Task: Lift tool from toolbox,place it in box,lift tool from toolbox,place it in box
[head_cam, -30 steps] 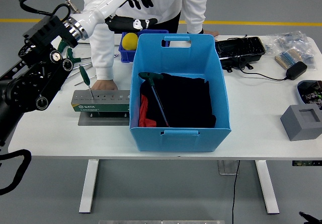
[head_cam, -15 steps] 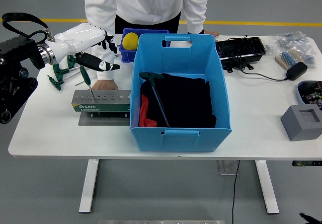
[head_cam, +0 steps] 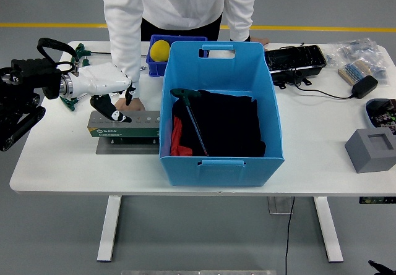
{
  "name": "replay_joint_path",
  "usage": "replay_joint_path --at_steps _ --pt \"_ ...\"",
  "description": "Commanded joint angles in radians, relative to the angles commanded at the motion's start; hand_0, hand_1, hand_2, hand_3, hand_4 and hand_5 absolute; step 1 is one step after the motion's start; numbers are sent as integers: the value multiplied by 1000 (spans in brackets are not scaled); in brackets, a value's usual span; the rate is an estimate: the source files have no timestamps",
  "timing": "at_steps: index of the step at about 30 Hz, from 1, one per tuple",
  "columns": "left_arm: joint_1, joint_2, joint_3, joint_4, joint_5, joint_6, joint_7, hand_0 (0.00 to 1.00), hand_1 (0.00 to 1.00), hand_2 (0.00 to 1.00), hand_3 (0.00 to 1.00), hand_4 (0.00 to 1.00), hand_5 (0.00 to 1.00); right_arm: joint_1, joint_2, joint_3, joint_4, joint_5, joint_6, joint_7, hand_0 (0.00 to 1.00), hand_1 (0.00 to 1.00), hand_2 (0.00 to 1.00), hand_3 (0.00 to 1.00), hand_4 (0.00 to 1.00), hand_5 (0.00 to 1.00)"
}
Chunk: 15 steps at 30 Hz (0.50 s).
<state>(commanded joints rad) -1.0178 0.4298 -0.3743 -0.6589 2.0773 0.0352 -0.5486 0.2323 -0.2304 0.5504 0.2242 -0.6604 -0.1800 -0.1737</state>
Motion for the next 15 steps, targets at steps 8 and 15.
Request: replay_joint_path --at_steps 8,15 --pt "-38 -27 112 61 -2 21 21 485 541 568 456 833 612 1 0 0 1 0 1 -1 618 598 667 541 774 653" --pt "-57 -33 147 88 -21 11 23 480 502 474 383 825 587 -1 -1 -1 1 1 2 -1 618 597 667 541 774 652"
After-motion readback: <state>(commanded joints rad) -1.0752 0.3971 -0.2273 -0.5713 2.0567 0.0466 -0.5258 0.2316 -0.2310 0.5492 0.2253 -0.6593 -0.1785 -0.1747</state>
